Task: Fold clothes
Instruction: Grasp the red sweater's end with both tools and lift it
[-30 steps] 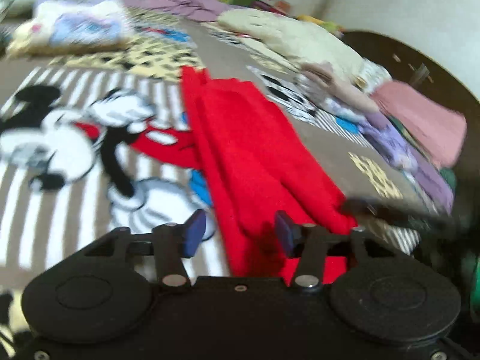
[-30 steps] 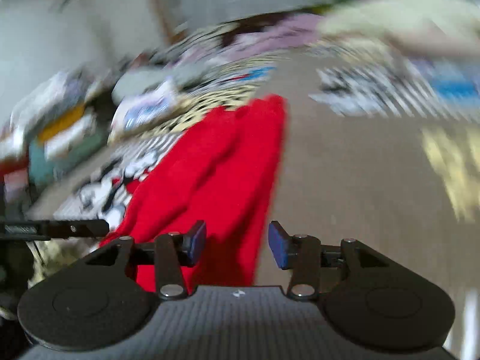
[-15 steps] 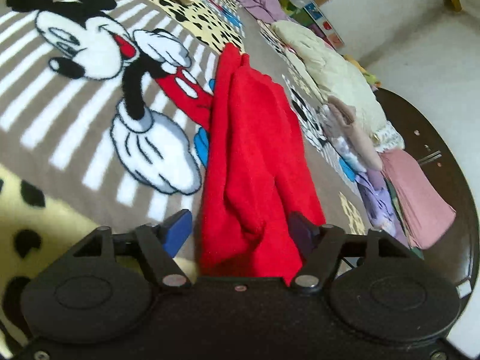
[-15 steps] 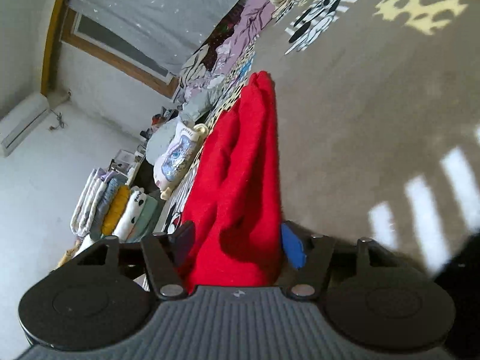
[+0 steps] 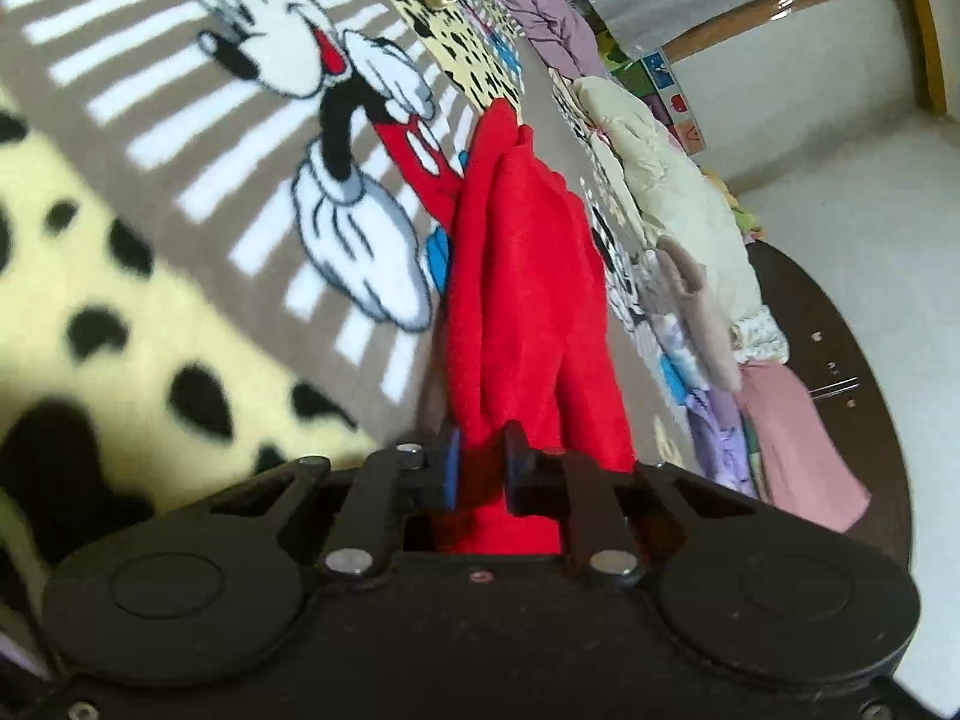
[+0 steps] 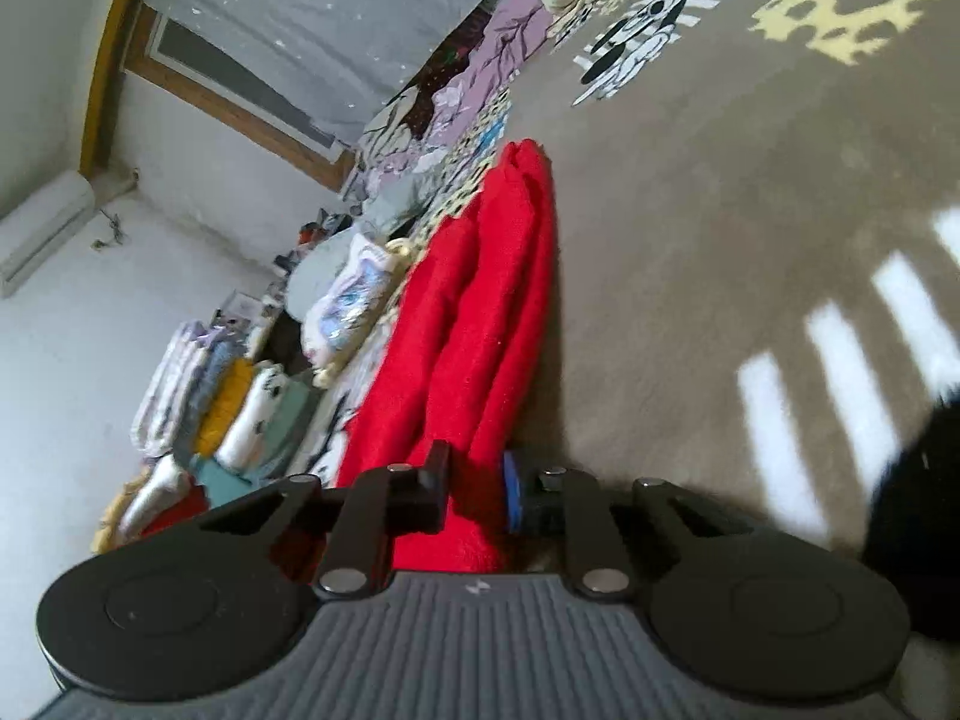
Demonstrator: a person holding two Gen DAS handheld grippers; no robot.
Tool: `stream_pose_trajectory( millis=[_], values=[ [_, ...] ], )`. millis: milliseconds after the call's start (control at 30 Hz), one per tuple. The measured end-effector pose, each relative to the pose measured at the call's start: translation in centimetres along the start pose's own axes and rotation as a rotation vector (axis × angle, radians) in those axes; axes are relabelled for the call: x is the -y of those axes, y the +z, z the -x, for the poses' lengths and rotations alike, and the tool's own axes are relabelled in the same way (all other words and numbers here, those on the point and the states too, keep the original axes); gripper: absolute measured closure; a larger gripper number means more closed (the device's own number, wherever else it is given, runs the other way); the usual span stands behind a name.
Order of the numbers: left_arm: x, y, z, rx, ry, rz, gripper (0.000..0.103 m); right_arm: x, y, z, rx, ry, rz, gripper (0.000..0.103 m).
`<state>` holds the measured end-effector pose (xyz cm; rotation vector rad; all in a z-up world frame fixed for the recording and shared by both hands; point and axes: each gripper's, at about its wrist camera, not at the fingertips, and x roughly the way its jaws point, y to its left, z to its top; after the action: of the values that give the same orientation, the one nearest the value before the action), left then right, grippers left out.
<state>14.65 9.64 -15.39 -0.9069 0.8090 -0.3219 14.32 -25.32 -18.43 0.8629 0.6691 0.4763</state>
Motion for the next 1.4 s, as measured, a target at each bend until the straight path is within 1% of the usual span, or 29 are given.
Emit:
stream_pose_trajectory(
  millis=[67, 100, 133, 167, 200, 233, 267, 300, 333, 367, 433, 500, 533, 600, 733, 767, 833, 900, 1033, 1100, 1167, 1267, 1333, 1400],
  values=[
    [-0.2, -0.6, 1.0, -0.022, -0.016, 0.028, 0.092, -0.5, -0.3, 1.0, -0.021, -0.004, 0.002, 0.084],
    [-0.3, -0.9, 1.5, -0.034, -0.017, 0.036, 0.091, -0.7, -0.6, 1.5, -0.038, -0.031, 0.020, 0.084],
    [-0.2, -1.2, 1.7, -0.046, 0.012, 0.009, 0.088, -0.9, -0.9, 2.0, -0.055, -0.057, 0.038, 0.082],
    [-0.1, -1.5, 1.9, -0.057, 0.044, -0.024, 0.083, -1.2, -1.2, 2.4, -0.071, -0.077, 0.069, 0.076],
    [0.3, -1.6, 2.1, -0.060, 0.073, -0.087, 0.067, -1.5, -1.5, 2.8, -0.079, -0.085, 0.109, 0.075],
    [0.6, -1.4, 2.5, -0.068, 0.047, -0.128, 0.057, -2.0, -1.6, 3.3, -0.073, -0.090, 0.147, 0.075],
    [1.0, -1.3, 3.0, -0.072, 0.021, -0.172, 0.055, -2.9, -1.7, 4.0, -0.059, -0.095, 0.213, 0.074],
    [1.8, -1.2, 3.8, -0.052, 0.002, -0.243, 0.054, -4.0, -1.9, 4.6, -0.039, -0.105, 0.305, 0.072],
    [3.0, -1.3, 4.6, -0.017, 0.013, -0.363, 0.054, -5.1, -2.1, 5.3, -0.019, -0.115, 0.396, 0.068],
    [4.1, -1.5, 5.4, 0.015, 0.027, -0.486, 0.054, -6.1, -2.6, 5.7, -0.008, -0.135, 0.502, 0.066],
    [5.9, -3.0, 6.2, 0.043, 0.087, -0.772, 0.052, -8.1, -4.2, 5.9, -0.007, -0.203, 0.746, 0.065],
    [7.1, -4.9, 6.4, 0.064, 0.164, -1.056, 0.052, -8.9, -5.8, 5.2, -0.038, -0.284, 0.929, 0.065],
    [7.3, -6.2, 6.1, 0.059, 0.207, -1.197, 0.052, -9.2, -6.6, 4.7, -0.060, -0.327, 1.009, 0.065],
    [6.9, -8.4, 5.3, 0.029, 0.267, -1.399, 0.052, -9.3, -8.0, 3.9, -0.101, -0.394, 1.148, 0.065],
    [4.7, -11.5, 3.3, -0.017, 0.368, -1.710, 0.051, -8.7, -10.2, 2.8, -0.164, -0.472, 1.345, 0.061],
    [4.1, -12.1, 3.0, -0.018, 0.387, -1.783, 0.051, -8.7, -10.6, 2.6, -0.168, -0.485, 1.382, 0.058],
    [3.6, -12.4, 3.0, 0.017, 0.393, -1.862, 0.045, -9.0, -11.3, 2.5, -0.157, -0.501, 1.437, 0.052],
    [3.4, -12.6, 2.7, 0.045, 0.408, -1.927, 0.039, -8.9, -11.8, 2.2, -0.141, -0.505, 1.488, 0.052],
    [2.8, -13.2, 2.0, 0.108, 0.434, -2.054, 0.038, -8.9, -12.5, 1.6, -0.098, -0.498, 1.577, 0.052],
    [2.7, -13.5, 1.8, 0.133, 0.445, -2.106, 0.038, -8.8, -12.6, 1.4, -0.082, -0.493, 1.590, 0.052],
    [2.6, -13.5, 2.0, 0.154, 0.446, -2.118, 0.039, -8.8, -12.2, 1.5, -0.067, -0.488, 1.577, 0.053],
    [2.8, -13.4, 2.6, 0.218, 0.436, -2.107, 0.040, -8.9, -12.5, 2.0, -0.029, -0.487, 1.599, 0.053],
    [2.7, -13.3, 2.6, 0.263, 0.436, -2.113, 0.040, -8.6, -12.8, 1.8, -0.018, -0.496, 1.622, 0.051],
    [3.0, -13.0, 2.8, 0.289, 0.413, -2.083, 0.040, -8.4, -13.0, 1.7, 0.000, -0.489, 1.642, 0.052]
  ],
)
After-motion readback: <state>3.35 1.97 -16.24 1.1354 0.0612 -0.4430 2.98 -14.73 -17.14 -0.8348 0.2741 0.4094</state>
